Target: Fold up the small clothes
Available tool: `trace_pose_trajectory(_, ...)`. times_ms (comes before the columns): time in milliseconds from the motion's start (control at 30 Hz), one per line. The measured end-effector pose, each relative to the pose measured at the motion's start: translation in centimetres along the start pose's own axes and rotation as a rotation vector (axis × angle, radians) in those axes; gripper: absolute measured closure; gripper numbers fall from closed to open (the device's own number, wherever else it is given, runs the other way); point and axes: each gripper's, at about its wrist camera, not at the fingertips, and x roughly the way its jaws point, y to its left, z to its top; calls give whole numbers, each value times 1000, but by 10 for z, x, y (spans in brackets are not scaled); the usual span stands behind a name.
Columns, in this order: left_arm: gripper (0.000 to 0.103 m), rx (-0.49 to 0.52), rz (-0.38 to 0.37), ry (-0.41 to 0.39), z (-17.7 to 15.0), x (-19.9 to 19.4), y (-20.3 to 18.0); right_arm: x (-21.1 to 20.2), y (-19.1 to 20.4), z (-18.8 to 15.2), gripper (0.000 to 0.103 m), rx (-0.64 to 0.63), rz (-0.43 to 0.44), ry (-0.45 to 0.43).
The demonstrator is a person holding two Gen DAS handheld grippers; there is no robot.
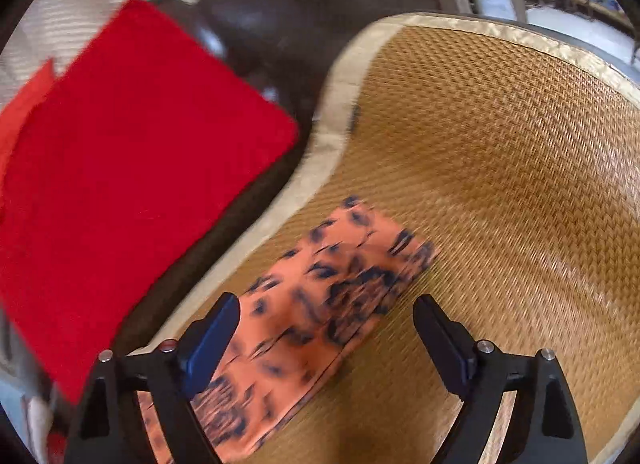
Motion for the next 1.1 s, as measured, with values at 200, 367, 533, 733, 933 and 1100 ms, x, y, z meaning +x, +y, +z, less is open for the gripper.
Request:
trace_pose_trajectory(200, 0, -209, -134, 74, -6, 19, 27, 58, 26, 7, 12, -232, -247, 73)
trace_pose_trajectory(367, 0, -209, -149, 86, -4, 24, 27, 75, 33, -9, 17, -249, -288, 100)
trace_pose_trajectory(533, 0, -166, -141, 59, 17, 2, 35, 48, 52, -28, 94, -317, -201, 86)
trace_pose_trajectory(733, 0, -219, -30, -137, 30, -33, 68, 3, 77, -51, 96, -226, 76, 109)
trace_pose_trajectory(933, 0, -401, 97, -190, 27, -47, 134, -62, 143, -86, 96, -283, 343, 77)
trace_pose_trajectory(1100, 0, -517, 232, -212, 5, -55, 188, -101, 233, -136, 96, -369, 586, 110)
